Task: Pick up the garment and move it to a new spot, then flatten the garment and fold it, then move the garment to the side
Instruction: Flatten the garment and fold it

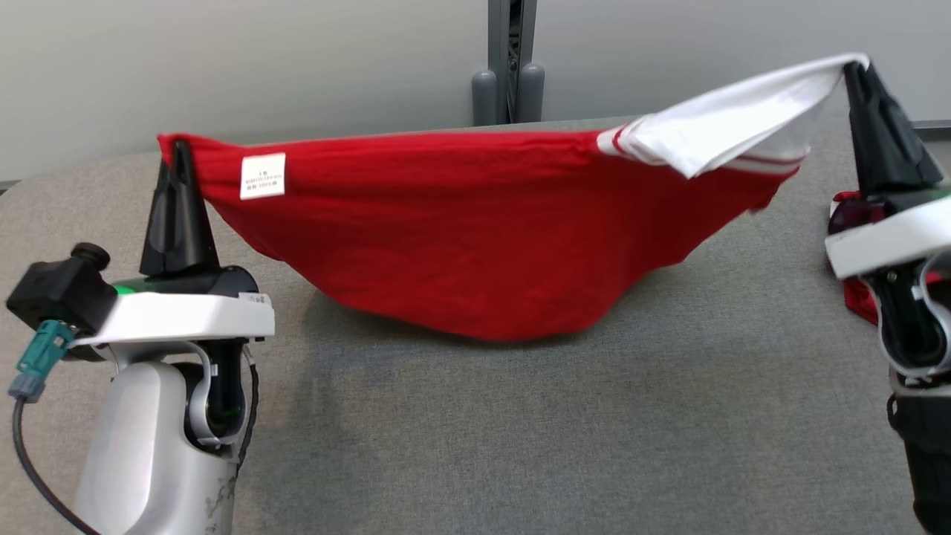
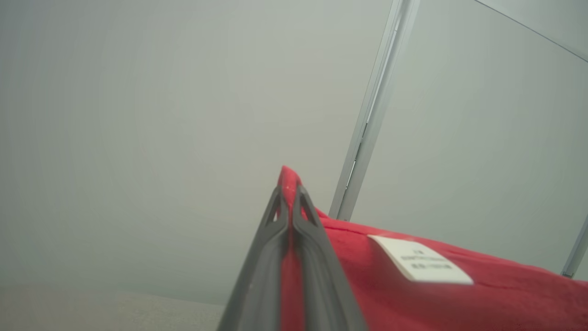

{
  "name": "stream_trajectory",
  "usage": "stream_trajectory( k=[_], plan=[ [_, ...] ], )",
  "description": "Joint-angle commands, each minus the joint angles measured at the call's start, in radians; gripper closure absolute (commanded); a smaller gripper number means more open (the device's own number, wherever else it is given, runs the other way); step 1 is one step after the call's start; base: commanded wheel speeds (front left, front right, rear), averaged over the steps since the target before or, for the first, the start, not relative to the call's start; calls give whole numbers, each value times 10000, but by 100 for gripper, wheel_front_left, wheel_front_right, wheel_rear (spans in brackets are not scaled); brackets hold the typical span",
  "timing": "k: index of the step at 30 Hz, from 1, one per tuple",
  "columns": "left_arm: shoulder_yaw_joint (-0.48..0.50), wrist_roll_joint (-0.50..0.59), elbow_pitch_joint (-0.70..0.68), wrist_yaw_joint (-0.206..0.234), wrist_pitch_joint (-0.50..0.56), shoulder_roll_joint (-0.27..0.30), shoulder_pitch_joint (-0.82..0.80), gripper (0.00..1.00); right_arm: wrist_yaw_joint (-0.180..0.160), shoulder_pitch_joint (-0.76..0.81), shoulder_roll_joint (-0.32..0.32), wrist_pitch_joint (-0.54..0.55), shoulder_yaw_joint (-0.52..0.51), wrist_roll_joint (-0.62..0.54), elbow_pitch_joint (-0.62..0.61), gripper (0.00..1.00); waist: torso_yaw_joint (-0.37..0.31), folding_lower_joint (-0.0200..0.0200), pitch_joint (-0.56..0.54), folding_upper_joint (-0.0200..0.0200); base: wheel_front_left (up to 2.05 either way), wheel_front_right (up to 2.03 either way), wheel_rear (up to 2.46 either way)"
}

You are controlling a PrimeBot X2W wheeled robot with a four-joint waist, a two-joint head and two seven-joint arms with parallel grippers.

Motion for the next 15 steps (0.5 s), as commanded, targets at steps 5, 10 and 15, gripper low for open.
stream_trajectory(
  k=[5, 10, 15],
  plan=[
    [290, -100, -745, -90, -36, -84, -378, 100, 3, -976, -278, 338, 322, -119, -20, 100, -13, 0, -229, 0, 0, 0, 0],
    [237, -470, -1179, 77, -31, -93, -595, 100, 3, -1574, -375, 516, 613, -224, 40, 100, -26, 0, -451, 0, 0, 0, 0],
    [115, -879, -1771, 414, -30, -96, -761, 100, 3, -2264, -375, 726, 810, -327, -78, 100, -55, 0, -733, 0, 0, 0, 0]
  ],
)
